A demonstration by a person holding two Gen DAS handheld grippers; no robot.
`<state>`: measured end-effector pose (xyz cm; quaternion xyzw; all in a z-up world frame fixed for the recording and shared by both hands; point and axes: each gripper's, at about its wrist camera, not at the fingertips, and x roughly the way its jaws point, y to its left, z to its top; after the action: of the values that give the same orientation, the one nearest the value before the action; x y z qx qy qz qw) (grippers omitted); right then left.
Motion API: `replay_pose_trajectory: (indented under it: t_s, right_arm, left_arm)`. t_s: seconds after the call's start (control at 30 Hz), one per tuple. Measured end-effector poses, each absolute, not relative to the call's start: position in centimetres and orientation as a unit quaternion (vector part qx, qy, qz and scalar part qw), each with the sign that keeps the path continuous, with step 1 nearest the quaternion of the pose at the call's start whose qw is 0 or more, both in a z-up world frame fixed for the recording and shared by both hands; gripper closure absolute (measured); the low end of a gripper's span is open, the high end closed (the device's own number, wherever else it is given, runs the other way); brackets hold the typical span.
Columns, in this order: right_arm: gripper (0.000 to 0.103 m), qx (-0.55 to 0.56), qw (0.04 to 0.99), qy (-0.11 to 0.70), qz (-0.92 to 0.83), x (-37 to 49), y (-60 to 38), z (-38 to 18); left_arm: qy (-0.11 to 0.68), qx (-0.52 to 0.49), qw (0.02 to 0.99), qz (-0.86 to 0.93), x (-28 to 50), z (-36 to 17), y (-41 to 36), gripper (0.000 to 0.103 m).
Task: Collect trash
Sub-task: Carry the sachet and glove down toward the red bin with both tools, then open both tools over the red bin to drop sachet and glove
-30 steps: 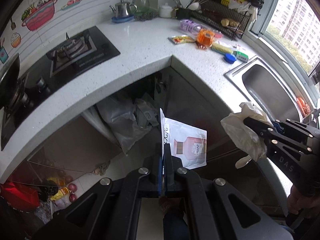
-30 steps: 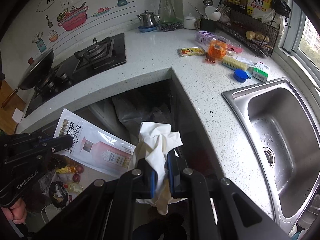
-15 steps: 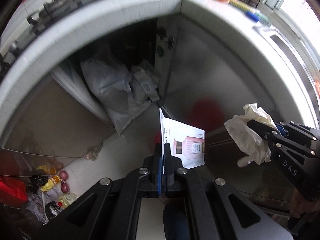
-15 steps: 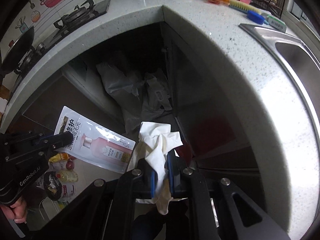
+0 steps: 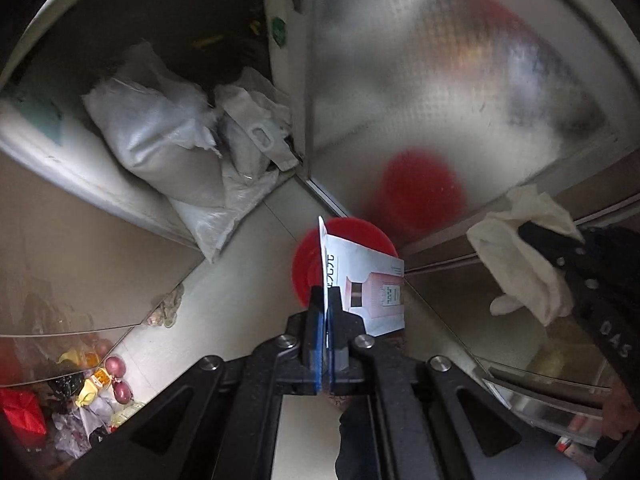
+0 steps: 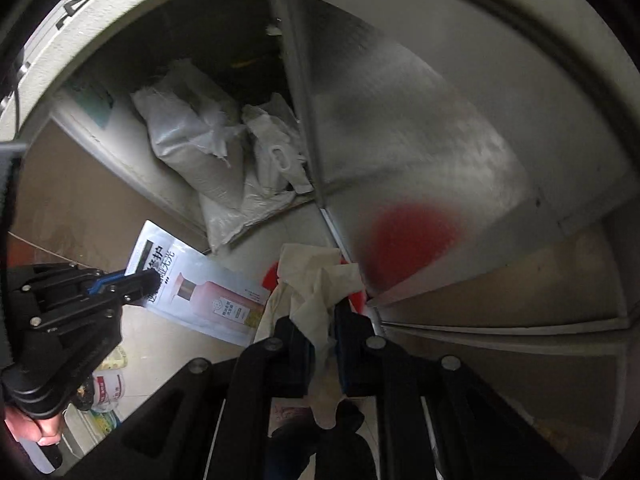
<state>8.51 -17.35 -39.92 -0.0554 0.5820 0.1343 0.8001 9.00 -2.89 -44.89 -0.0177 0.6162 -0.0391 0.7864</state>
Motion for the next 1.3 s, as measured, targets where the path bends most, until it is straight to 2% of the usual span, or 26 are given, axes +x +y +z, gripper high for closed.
replay_pose_trajectory:
  t_s: [0.1,0.2,0.23,0.4,0.5,0.9,0.97,1.03,1.13,1.3]
  right_arm:
    - [0.094,-0.064,0.801,0.581,0.127,8.4,-17.8,-40.6]
    - [0.094,-0.067,0.800,0.581,0.134,8.1,-18.0,-40.8]
    - [0.094,-0.068,0.799,0.583,0.135,8.1,-18.0,-40.9]
    - [0.094,-0.056,0.792,0.592,0.137,8.2,-18.3,-40.8]
    - [0.094,-0.058,0.791,0.592,0.144,8.1,-18.1,-40.3]
    - [0.094,-0.072,0.779,0.592,0.191,8.8,-15.5,-40.3]
    - [0.094,-0.078,0.777,0.593,0.196,9.1,-15.0,-41.2]
    - [0.094,-0.082,0.773,0.597,0.201,9.1,-14.7,-42.0]
    - [0.094,-0.092,0.768,0.600,0.202,9.2,-14.3,-43.0]
    - [0.094,-0.104,0.768,0.599,0.202,9.6,-13.8,-43.7]
  left_arm:
    - [0.617,-0.014,0.786,-0.044,9.6,-45.9,-3.7,0.098]
    - [0.615,-0.028,0.787,-0.046,9.9,-46.0,-3.8,0.070]
    - [0.611,-0.026,0.790,-0.046,10.1,-46.1,-3.8,0.066]
    - [0.609,-0.025,0.791,-0.047,9.6,-44.9,-3.2,0.058]
    - [0.609,-0.023,0.792,-0.034,8.7,-43.5,-2.3,0.049]
    - [0.593,-0.029,0.804,0.010,6.4,-40.7,1.9,0.049]
    - [0.595,-0.044,0.802,0.016,6.2,-41.1,2.9,0.042]
    - [0.593,-0.058,0.803,0.019,5.9,-41.4,3.6,0.029]
    - [0.590,-0.054,0.805,0.028,5.5,-42.0,4.0,0.019]
    - [0.590,-0.049,0.806,0.027,5.4,-42.6,4.3,0.014]
